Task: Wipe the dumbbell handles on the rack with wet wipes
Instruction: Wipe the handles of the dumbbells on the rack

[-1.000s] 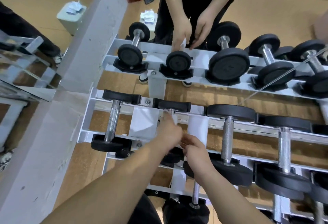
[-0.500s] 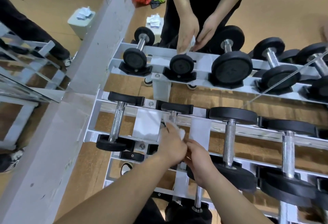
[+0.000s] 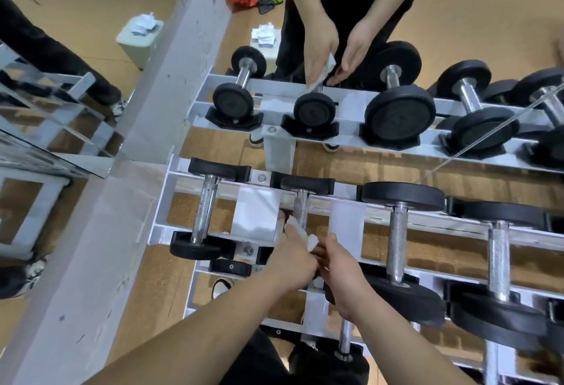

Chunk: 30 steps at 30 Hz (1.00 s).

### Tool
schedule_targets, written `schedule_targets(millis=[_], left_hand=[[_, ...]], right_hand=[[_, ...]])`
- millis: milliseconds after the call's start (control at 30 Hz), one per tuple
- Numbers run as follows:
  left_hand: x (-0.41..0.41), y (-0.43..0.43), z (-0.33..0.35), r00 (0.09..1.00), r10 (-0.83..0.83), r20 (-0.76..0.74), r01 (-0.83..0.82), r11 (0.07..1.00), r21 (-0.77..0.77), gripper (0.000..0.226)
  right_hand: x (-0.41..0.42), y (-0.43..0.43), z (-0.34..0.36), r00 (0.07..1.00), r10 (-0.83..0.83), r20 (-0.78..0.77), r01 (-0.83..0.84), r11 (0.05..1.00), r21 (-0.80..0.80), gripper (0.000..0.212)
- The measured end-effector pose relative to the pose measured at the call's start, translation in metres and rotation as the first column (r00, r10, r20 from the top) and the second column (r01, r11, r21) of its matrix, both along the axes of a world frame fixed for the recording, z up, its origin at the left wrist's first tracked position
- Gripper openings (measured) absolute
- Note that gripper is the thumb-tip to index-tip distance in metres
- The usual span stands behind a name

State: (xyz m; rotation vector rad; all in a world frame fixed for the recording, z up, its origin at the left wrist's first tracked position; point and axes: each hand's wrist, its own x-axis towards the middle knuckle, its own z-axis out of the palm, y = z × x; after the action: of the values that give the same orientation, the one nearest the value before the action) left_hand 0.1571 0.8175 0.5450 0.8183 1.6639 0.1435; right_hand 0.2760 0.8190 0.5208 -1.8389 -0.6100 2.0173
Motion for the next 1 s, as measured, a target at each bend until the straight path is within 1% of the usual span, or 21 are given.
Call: schedule_targets(millis=[67,100,133,167,200,267,300,333,367,433,467,500,533,600,667,700,767,800,867,933,1000], left_hand=[[0.002,0.021,0.006,0.991,0.116,0.063,-0.117,0.993,0.026,0.051],[0.001,0.037,0.010,0.983,0.167,0.073,-0.169,0.985,0.027,0.039],[-0.001,0.055,0.004,0.977,0.207,0.056,-0.210,0.976,0.062,0.039],[-0.004,0.065,0.006,0.977,0.212,0.021,-0.213,0.974,0.083,0.040],[-0.006,0.068,-0.002,0.981,0.196,-0.002,-0.195,0.975,0.111,0.048],[-0.005,0.052,-0.009,0.994,0.111,-0.022,-0.109,0.989,0.101,0.082],[-0.004,0.033,-0.001,0.997,0.070,-0.026,-0.068,0.994,0.082,0.094],[-0.002,0.016,-0.001,0.998,0.039,-0.040,-0.035,0.996,0.082,0.098],[-0.001,0.003,-0.001,0.999,-0.003,-0.051,0.008,0.996,0.091,0.095],[-0.004,-0.011,0.006,0.998,-0.055,0.024,0.052,0.994,0.098,0.074],[-0.007,-0.012,0.008,0.995,-0.009,0.100,-0.004,0.992,0.123,0.057],[-0.012,-0.012,0.019,0.979,0.082,0.188,-0.106,0.987,0.122,0.039],[-0.018,-0.010,0.026,0.946,0.186,0.267,-0.222,0.968,0.114,0.033],[-0.036,-0.007,0.031,0.823,0.426,0.375,-0.473,0.881,0.036,0.043],[-0.052,-0.009,0.030,0.675,0.565,0.474,-0.611,0.789,-0.072,0.054],[-0.056,-0.011,0.030,0.598,0.595,0.537,-0.644,0.755,-0.120,0.055],[-0.061,-0.015,0.036,0.461,0.622,0.632,-0.659,0.717,-0.225,0.058],[-0.060,-0.018,0.039,0.411,0.614,0.673,-0.635,0.723,-0.272,0.060],[-0.056,-0.022,0.046,0.330,0.551,0.767,-0.553,0.771,-0.316,0.068],[-0.051,-0.021,0.049,0.294,0.491,0.820,-0.486,0.816,-0.313,0.073],[-0.048,-0.019,0.052,0.314,0.457,0.832,-0.454,0.842,-0.291,0.074]], right_hand=[[0.002,0.000,-0.003,1.000,0.024,0.012,-0.024,1.000,0.002,0.051],[0.002,0.000,-0.003,0.999,0.036,0.010,-0.036,0.999,0.019,0.049],[0.002,0.000,-0.003,0.999,0.043,0.016,-0.043,0.999,0.030,0.047],[0.001,0.000,-0.001,0.999,0.035,0.016,-0.035,0.998,0.043,0.046],[0.001,0.000,-0.003,0.999,0.028,0.020,-0.029,0.998,0.049,0.047],[0.001,-0.002,-0.004,1.000,0.022,0.012,-0.023,0.998,0.059,0.050],[-0.001,-0.003,-0.001,0.999,0.032,0.006,-0.032,0.998,0.063,0.052],[-0.002,-0.005,-0.002,0.999,0.049,0.010,-0.050,0.997,0.061,0.054],[-0.002,-0.006,-0.003,0.999,0.050,0.008,-0.050,0.997,0.058,0.055],[0.000,-0.004,-0.003,0.999,0.029,0.025,-0.031,0.998,0.055,0.055],[0.002,-0.003,-0.003,0.999,0.008,0.031,-0.010,0.999,0.051,0.055],[0.003,-0.002,-0.002,0.999,-0.029,0.013,0.028,0.998,0.050,0.054],[0.006,-0.002,-0.001,0.997,-0.075,-0.007,0.075,0.996,0.043,0.052],[0.011,0.001,0.004,0.987,-0.144,-0.070,0.146,0.989,0.025,0.049],[0.015,0.004,0.015,0.985,-0.128,-0.117,0.135,0.989,0.058,0.045],[0.017,0.004,0.021,0.985,-0.111,-0.133,0.122,0.989,0.082,0.047],[0.020,0.007,0.028,0.983,-0.055,-0.175,0.075,0.991,0.109,0.055],[0.022,0.009,0.033,0.976,-0.022,-0.215,0.048,0.992,0.114,0.057],[0.023,0.013,0.042,0.936,0.029,-0.351,-0.006,0.998,0.066,0.060],[0.023,0.014,0.050,0.856,0.034,-0.515,-0.034,0.999,0.010,0.067],[0.024,0.010,0.051,0.765,-0.028,-0.644,-0.030,0.997,-0.078,0.083]])
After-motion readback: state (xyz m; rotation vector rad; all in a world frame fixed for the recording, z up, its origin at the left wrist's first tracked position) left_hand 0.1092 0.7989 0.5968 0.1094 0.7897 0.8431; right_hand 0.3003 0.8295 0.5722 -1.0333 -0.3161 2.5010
